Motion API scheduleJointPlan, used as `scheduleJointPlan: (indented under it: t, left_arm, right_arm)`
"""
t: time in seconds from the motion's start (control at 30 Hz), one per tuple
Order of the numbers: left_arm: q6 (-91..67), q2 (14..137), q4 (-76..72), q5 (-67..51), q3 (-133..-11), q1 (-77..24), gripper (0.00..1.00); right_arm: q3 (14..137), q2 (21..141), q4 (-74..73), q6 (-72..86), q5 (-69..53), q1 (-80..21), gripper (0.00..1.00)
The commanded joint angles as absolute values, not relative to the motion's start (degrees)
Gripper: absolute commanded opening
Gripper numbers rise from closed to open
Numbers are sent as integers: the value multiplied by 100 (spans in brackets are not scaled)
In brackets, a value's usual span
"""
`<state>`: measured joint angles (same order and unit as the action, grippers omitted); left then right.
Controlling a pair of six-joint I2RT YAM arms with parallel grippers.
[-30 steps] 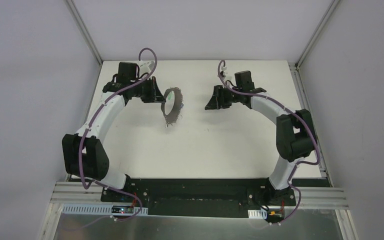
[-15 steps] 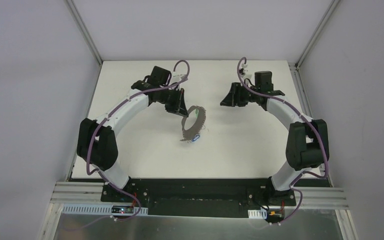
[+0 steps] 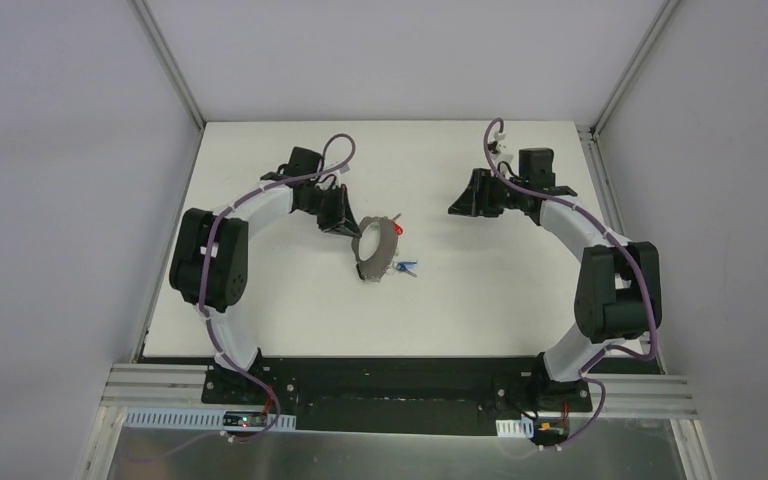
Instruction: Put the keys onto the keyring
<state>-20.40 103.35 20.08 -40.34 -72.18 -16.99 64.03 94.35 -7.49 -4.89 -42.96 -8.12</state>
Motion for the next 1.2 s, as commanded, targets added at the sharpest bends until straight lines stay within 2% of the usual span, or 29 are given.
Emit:
scheduleJointPlan:
  t: [0.0, 0.27, 0.77, 0.93, 1.17]
  left_arm:
    - [-2006, 10534, 1867, -4076, -6968, -1302, 0]
    - [-1812, 10400, 1873, -4091, -6548, -854, 0]
    - [-1391, 10476, 2591, -3443, -6519, -541, 0]
    - [-1294, 10380, 2691, -3197, -6636, -505, 7]
    - [-1517, 10492, 2589, -3183, -7169, -495, 0]
  right_arm:
    - [6392, 9441, -583, -409, -4540, -769, 54]
    - [6346, 9482, -568, -365, -4579, -766, 54]
    - [6362, 9555, -564, -338, -4580, -765, 54]
    - [6413, 9490, -680, -430, -4526, -765, 54]
    - [6411, 9215, -1000, -773, -4357, -765, 55]
